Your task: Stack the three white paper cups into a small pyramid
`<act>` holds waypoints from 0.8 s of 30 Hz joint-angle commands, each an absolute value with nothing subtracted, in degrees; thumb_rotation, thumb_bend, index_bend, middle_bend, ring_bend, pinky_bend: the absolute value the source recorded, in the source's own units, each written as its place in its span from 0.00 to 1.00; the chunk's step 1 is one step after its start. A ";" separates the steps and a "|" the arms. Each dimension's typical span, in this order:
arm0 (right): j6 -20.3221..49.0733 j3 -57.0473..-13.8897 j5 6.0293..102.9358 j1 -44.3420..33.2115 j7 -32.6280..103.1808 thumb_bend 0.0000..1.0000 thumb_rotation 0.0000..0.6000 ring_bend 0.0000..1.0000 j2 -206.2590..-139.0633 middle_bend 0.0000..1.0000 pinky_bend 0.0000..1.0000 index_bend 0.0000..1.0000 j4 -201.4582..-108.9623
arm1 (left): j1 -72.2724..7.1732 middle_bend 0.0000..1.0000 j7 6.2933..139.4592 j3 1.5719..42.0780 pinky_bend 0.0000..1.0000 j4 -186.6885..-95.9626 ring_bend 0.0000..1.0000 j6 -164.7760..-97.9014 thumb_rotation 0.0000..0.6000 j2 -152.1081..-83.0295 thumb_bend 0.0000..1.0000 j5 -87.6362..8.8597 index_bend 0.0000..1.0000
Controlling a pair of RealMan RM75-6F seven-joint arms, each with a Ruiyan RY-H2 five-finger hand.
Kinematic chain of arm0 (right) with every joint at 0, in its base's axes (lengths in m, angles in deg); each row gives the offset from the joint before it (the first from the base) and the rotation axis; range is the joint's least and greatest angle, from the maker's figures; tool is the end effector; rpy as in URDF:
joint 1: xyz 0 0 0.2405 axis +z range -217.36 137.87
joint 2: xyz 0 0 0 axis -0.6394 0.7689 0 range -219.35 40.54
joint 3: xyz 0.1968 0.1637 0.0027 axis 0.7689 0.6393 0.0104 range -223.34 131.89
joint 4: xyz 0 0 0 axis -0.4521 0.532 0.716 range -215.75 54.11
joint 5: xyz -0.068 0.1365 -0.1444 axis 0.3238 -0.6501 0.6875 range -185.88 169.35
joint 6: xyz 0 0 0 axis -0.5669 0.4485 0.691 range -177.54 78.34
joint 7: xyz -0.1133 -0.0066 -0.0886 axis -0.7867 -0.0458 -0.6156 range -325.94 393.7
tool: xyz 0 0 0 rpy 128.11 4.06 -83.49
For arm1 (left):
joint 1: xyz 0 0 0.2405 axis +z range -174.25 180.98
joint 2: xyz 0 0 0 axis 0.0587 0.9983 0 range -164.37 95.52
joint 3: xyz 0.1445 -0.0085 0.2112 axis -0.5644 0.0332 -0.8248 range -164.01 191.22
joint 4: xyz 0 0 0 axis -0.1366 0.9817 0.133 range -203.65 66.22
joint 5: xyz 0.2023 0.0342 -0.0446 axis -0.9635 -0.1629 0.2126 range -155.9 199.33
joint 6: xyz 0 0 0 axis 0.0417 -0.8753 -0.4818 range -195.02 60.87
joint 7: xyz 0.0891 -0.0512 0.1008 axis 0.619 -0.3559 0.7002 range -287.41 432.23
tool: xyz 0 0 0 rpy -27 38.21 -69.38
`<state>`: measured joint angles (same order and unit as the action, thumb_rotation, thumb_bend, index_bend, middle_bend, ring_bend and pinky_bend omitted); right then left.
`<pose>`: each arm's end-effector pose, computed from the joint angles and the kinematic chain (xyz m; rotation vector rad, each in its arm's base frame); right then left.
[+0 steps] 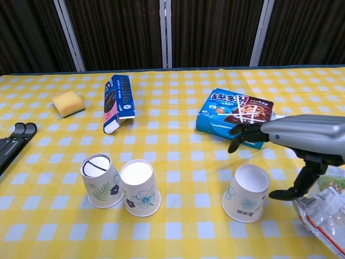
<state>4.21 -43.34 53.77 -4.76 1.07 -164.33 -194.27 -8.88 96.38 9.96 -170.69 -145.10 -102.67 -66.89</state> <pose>-0.1448 -0.2413 0.0116 2.0913 -1.0574 0.7577 -0.2519 0.1831 0.0918 -1.7350 -0.7796 -0.7658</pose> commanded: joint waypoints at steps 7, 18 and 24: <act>3.94 -44.27 52.23 -3.52 1.81 0.21 1.00 0.00 -167.42 0.02 0.00 0.30 -191.42 | -8.90 0.00 96.35 10.31 0.00 -170.68 0.00 -144.43 1.00 -102.61 0.22 -66.59 0.00; 6.38 -44.19 54.67 -3.57 3.26 0.30 1.00 0.00 -169.29 0.11 0.00 0.43 -190.40 | -8.85 0.00 96.73 10.55 0.00 -170.70 0.00 -143.87 1.00 -102.66 0.22 -66.39 0.00; 7.54 -42.85 55.50 -2.95 3.42 0.30 1.00 0.00 -168.81 0.11 0.00 0.43 -191.82 | -8.71 0.00 96.70 10.69 0.00 -170.78 0.00 -143.95 1.00 -102.62 0.22 -66.39 0.00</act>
